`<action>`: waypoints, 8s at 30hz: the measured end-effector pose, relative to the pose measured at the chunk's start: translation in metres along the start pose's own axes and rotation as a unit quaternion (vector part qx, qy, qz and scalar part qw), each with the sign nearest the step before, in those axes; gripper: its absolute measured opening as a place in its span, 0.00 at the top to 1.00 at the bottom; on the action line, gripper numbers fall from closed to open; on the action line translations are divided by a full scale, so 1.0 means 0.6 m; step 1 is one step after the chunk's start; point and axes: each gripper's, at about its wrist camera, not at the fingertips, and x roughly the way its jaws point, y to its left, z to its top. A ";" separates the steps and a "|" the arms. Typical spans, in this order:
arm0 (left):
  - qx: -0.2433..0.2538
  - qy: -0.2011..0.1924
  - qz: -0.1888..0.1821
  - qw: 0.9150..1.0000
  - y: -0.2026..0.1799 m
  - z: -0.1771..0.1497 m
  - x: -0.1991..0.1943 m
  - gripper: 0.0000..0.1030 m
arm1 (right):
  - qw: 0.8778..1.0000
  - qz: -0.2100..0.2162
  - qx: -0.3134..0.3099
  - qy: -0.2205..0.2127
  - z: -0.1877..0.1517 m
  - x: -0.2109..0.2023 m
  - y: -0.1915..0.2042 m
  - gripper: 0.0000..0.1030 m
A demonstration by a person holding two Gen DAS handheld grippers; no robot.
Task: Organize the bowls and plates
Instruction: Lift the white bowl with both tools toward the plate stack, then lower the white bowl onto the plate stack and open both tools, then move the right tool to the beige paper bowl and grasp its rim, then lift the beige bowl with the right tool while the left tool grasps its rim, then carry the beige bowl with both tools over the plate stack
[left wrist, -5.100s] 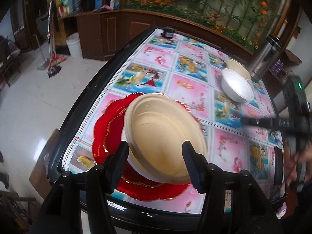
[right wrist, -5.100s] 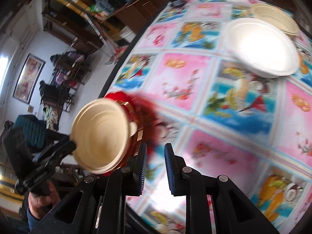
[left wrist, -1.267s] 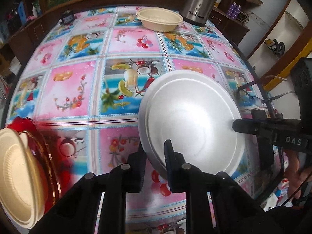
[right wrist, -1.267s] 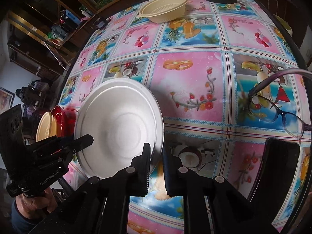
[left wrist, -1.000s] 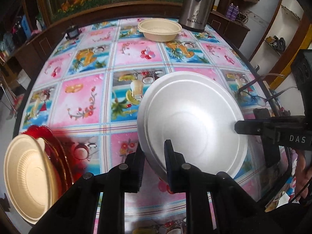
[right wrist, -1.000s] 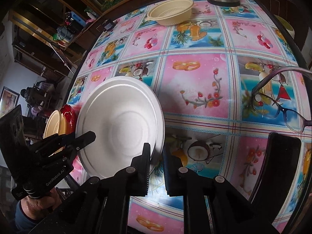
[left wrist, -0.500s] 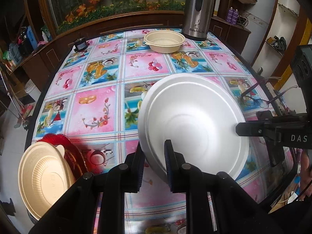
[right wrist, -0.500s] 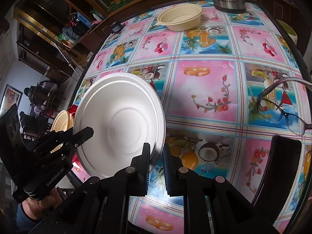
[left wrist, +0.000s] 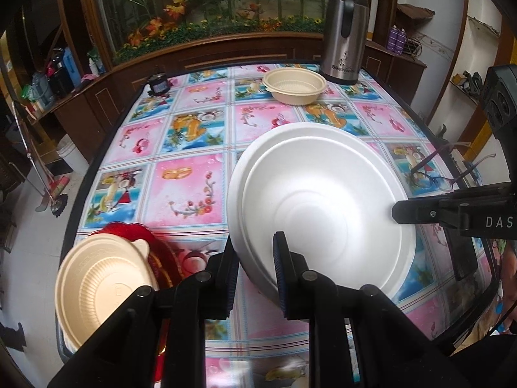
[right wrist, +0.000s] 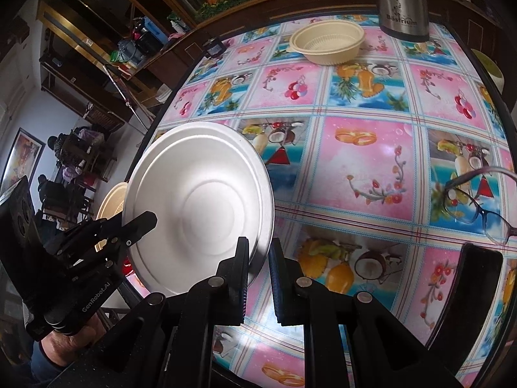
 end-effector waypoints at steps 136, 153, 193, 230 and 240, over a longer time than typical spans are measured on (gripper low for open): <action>0.008 0.081 -0.106 0.991 -0.027 -0.026 0.050 0.44 | 0.960 -0.108 -0.211 0.148 0.084 0.065 -0.070 0.67; -0.001 0.120 -0.190 0.974 -0.099 0.028 0.115 0.66 | 0.990 -0.022 0.140 0.000 -0.115 -0.083 -0.180 0.67; 0.064 0.108 -0.103 0.987 -0.111 -0.018 0.114 0.79 | 0.996 -0.018 0.078 0.027 -0.096 -0.006 -0.132 0.85; 0.044 0.071 -0.042 0.996 -0.073 -0.047 0.051 0.79 | 0.999 0.006 0.023 0.035 -0.085 0.013 -0.073 0.85; 0.031 0.046 -0.016 0.998 -0.045 -0.041 0.020 0.79 | 0.999 0.011 -0.011 0.030 -0.063 0.009 -0.034 0.85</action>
